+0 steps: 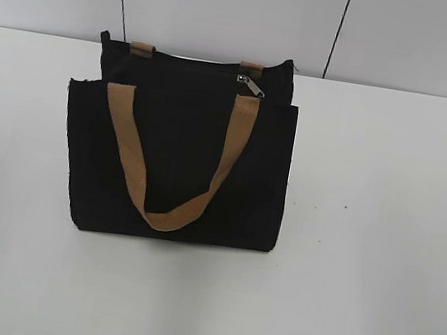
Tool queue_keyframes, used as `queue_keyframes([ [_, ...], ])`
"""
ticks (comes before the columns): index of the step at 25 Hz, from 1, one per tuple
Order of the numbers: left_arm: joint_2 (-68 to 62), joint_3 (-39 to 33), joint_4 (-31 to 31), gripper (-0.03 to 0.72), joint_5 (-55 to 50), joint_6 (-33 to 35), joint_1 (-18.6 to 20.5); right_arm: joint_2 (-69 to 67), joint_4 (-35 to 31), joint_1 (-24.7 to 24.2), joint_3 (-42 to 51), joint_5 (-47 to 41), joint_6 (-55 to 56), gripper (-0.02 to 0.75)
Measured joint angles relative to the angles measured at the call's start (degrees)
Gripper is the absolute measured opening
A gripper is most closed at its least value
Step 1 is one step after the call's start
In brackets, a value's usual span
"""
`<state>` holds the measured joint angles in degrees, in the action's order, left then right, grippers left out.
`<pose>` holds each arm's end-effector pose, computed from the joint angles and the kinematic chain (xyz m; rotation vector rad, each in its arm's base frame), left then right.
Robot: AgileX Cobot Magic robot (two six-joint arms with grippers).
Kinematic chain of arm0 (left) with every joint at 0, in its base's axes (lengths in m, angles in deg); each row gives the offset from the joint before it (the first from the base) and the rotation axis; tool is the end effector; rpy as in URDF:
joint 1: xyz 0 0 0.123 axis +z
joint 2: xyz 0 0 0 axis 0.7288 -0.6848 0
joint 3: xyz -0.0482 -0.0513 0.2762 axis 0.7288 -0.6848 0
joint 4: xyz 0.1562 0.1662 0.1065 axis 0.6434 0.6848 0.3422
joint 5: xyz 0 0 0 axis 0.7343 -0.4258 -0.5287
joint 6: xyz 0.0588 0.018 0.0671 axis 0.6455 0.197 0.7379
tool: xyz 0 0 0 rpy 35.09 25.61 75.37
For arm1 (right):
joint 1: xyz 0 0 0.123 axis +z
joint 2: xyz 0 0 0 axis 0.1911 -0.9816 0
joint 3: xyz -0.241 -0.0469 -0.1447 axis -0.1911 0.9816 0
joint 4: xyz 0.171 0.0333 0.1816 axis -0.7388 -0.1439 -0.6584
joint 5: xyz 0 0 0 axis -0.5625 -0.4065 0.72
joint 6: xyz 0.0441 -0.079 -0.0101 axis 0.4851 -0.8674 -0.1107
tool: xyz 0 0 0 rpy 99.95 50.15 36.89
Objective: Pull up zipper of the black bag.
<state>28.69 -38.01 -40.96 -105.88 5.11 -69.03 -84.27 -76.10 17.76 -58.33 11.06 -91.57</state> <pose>0.0843 -0.0453 0.3225 0.5721 2.5431 -0.2744 0.1034 0.0620 0.3659 -0.7488 2.4218 0.2317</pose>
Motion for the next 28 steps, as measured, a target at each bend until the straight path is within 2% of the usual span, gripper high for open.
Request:
queue_keyframes([
  [6,17.75,-5.12,0.26,0.59,-0.37,0.0,0.0,22.36,-0.06,0.0,13.57,-0.14,0.18,0.607],
  [12,28.82,-11.86,1.08,0.59,1.57,1.3,0.0,36.67,-0.06,0.0,22.43,-0.19,0.18,0.597],
  [17,30.14,-14.29,1.81,0.59,7.12,2.34,0.0,38.93,-0.06,0.0,26.33,0.07,0.18,0.597],
  [22,29.3,-14.68,1.96,0.58,7.81,2.35,0.0,38.93,-0.06,0.0,28.3,5.25,0.01,0.582],
  [28,29.09,-14.73,1.96,0.552,7.85,2.35,0.0,38.93,-0.06,0.0,28.61,6.23,-0.01,0.566],
])
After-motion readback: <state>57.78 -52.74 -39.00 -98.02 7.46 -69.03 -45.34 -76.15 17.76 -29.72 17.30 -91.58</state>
